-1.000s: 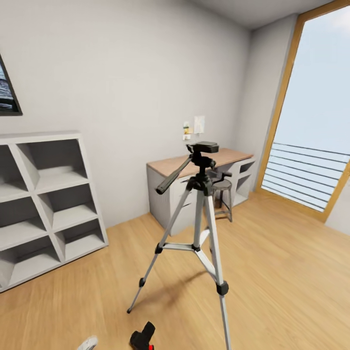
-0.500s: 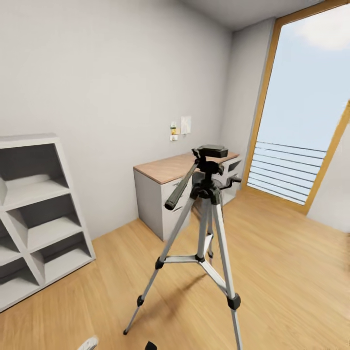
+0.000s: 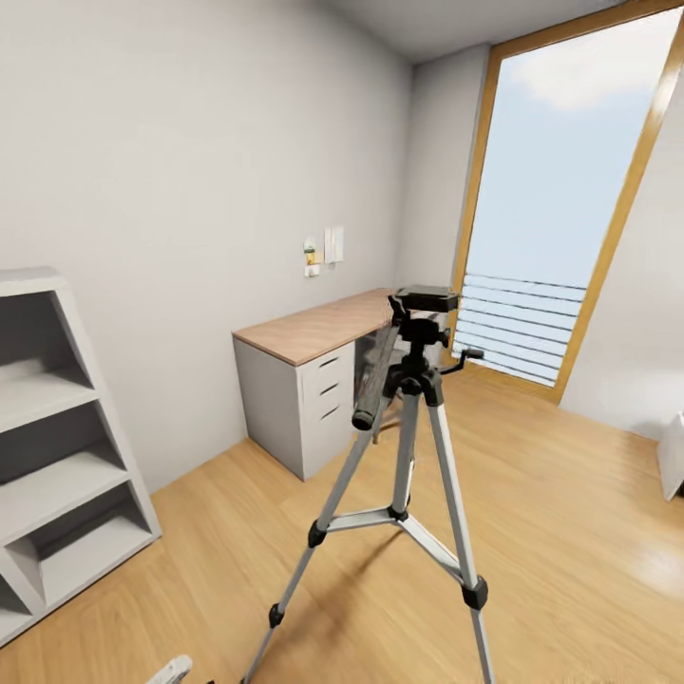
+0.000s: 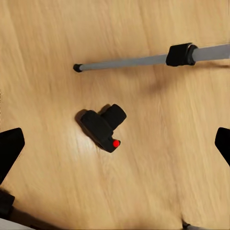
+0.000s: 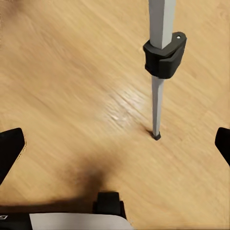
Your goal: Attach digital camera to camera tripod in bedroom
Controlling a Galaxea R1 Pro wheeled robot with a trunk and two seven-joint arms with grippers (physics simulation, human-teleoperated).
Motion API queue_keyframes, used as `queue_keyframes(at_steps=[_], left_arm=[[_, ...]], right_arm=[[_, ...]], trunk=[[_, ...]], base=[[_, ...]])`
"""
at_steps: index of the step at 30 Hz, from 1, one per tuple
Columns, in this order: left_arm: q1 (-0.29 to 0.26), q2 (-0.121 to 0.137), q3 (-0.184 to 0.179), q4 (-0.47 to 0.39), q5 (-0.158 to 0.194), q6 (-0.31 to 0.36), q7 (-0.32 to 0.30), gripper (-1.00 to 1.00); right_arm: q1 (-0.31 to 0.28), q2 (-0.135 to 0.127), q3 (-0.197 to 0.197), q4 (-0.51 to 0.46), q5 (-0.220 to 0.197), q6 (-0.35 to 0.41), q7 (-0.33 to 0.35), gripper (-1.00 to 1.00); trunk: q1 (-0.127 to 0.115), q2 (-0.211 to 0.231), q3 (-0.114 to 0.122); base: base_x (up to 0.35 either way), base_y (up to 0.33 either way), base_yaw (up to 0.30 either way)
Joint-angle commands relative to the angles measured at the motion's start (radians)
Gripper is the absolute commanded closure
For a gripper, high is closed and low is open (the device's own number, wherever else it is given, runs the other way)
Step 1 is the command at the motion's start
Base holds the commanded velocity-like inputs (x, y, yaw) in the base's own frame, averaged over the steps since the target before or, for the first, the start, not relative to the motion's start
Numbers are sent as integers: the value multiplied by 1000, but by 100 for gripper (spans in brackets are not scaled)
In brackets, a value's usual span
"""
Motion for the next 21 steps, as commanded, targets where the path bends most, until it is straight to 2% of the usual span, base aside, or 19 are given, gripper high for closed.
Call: queue_keyframes(at_steps=[1,21], left_arm=[[0,-1,3,-2,9,6,1,-100],[0,0,3,-1,10,4,1,-100]], right_arm=[[0,0,-1,0,-1,0,0,-100],[0,0,-1,0,-1,-1,-1,-100]], trunk=[[0,-1,-1],[0,-1,-1]], base=[[18,322,-267],[3,325,-267]])
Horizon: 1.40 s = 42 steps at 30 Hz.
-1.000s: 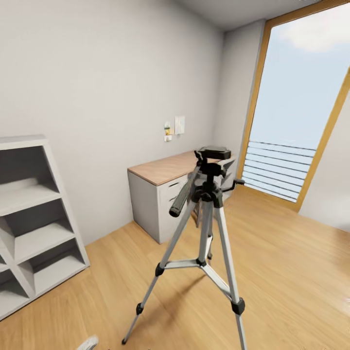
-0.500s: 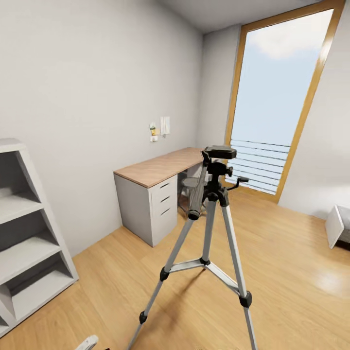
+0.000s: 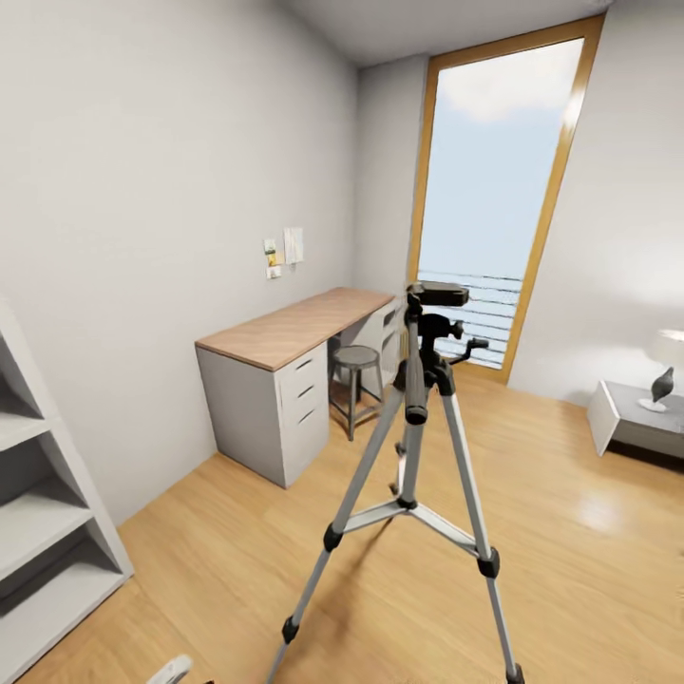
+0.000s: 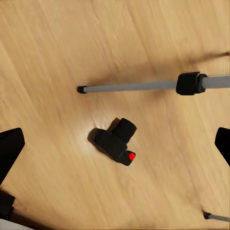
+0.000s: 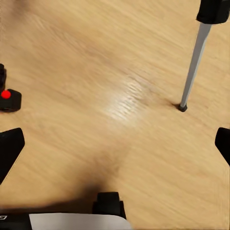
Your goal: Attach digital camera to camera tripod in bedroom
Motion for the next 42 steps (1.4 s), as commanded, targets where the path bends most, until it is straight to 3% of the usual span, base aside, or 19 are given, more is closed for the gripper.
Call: queue_keyframes(at_steps=[1,17,21,26,28,29,30,40,42], left_arm=[[0,-1,3,-2,9,6,1,-100],[0,-2,1,-1,9,6,1,-100],[0,-2,-24,-2,8,6,1,-100],[0,0,-93,-6,7,6,4,-100],[0,0,-115,-7,6,6,5,-100],[0,0,-135,-9,6,6,4,-100],[0,0,-140,-10,6,6,3,-100],[0,0,-158,-22,6,7,1,-100],[0,0,-176,-36,7,14,1,-100]], right_arm=[[0,0,-1,0,-1,0,0,-100],[0,0,-2,-1,-1,0,0,-100],[-7,0,-7,-13,-4,25,0,-100],[-18,-3,-45,-101,-16,179,-1,-100],[-17,-5,-66,-168,-18,257,-1,-100],[-15,-9,-94,-258,-19,353,-2,-100],[-15,-10,-102,-280,-19,376,-2,-100],[-17,-16,-146,-377,-23,471,0,-100],[-18,-17,-155,-409,-23,504,-1,-100]], trunk=[[0,-1,-1],[0,-1,-1],[0,-1,-1],[0,-1,-1],[0,-1,-1],[0,-1,-1],[0,-1,-1],[0,-1,-1],[0,-1,-1]], base=[[0,325,-267],[-4,325,-267],[-45,325,-267],[-63,325,-267],[-69,325,-267],[-73,322,-267],[-69,298,-267],[-36,153,-268],[-9,39,-268]])
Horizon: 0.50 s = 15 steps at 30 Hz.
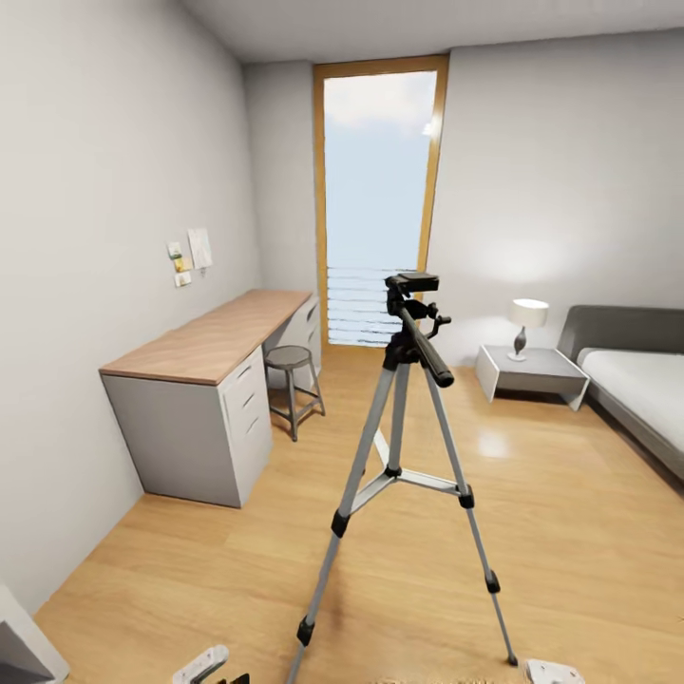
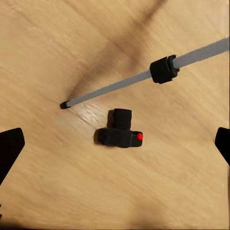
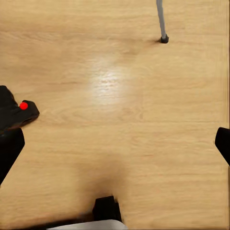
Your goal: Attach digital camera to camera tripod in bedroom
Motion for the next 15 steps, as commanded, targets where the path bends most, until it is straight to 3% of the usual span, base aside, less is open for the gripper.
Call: queue_keyframes(at_steps=[1,4,8,9,10,11,13,15], left_arm=[[0,-1,3,-3,9,7,1,-100],[0,6,-102,-45,9,46,1,-100],[-7,10,-221,-73,1,126,8,-100],[-7,10,-221,-73,1,126,8,-100],[-11,9,-249,-78,-8,142,18,-100],[-25,6,-304,-87,-40,169,52,-100],[-42,3,-349,-89,-74,190,93,-100],[-50,1,-366,-90,-86,204,111,-100]], right_arm=[[0,0,-1,-2,-3,6,0,-100],[-5,0,-39,-81,-3,93,0,-100],[-8,3,-85,-148,-3,153,0,-100],[-8,3,-85,-148,-3,153,0,-100],[-9,4,-92,-162,-3,162,0,-100],[-11,5,-103,-187,-3,178,0,-100],[-15,6,-109,-213,-3,196,0,-100],[-18,6,-112,-226,-4,209,0,-100]], trunk=[[0,-1,-1],[0,-1,-1],[0,-1,-1],[0,-1,-1],[0,-1,-1],[0,-1,-1],[0,-1,-1],[0,-1,-1]], base=[[-8,34,-268],[-4,18,-268],[-2,8,-268],[-1,6,-268],[-1,5,-268],[-1,3,-268],[-1,2,-268],[0,2,-268]])
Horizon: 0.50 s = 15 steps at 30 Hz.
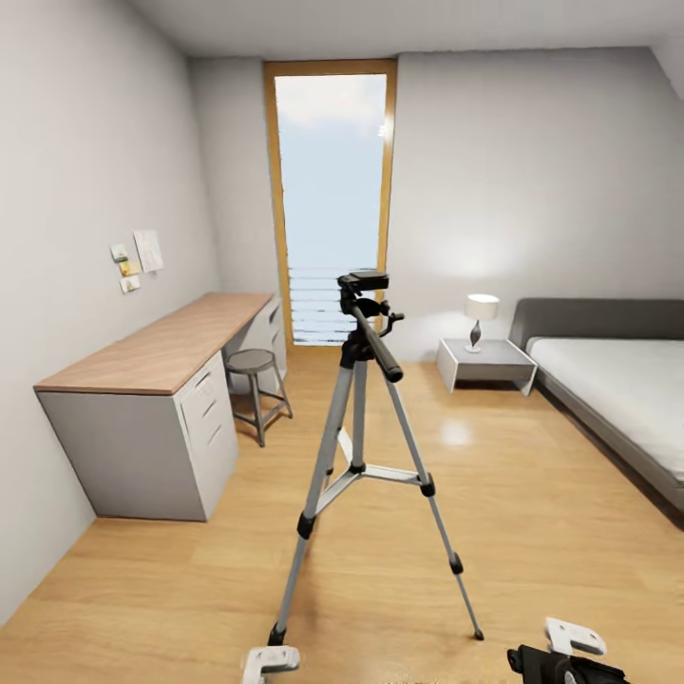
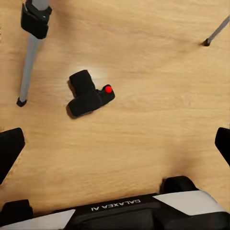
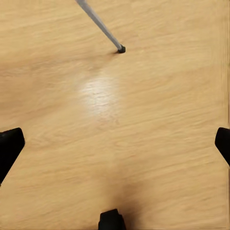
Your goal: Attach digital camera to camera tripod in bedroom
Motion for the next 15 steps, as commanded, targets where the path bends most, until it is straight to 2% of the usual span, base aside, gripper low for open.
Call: queue_keyframes(at_steps=[1,3,8,15], left_arm=[[-7,-2,-15,-3,1,21,24,-100],[-12,-6,-27,-5,-6,41,34,-100],[-27,-34,-57,-12,-27,128,68,-100],[-54,-53,-68,-14,-34,172,84,-100]], right_arm=[[-3,0,-3,-15,-3,19,0,-100],[-4,1,-4,-27,-3,34,1,-100],[-9,6,-8,-98,-3,87,1,-100],[-31,8,-10,-159,-4,132,1,-100]], trunk=[[0,-1,-1],[0,-1,-1],[0,-1,-1],[0,-1,-1]], base=[[0,1,-268],[0,1,-268],[0,1,-268],[0,0,-268]])
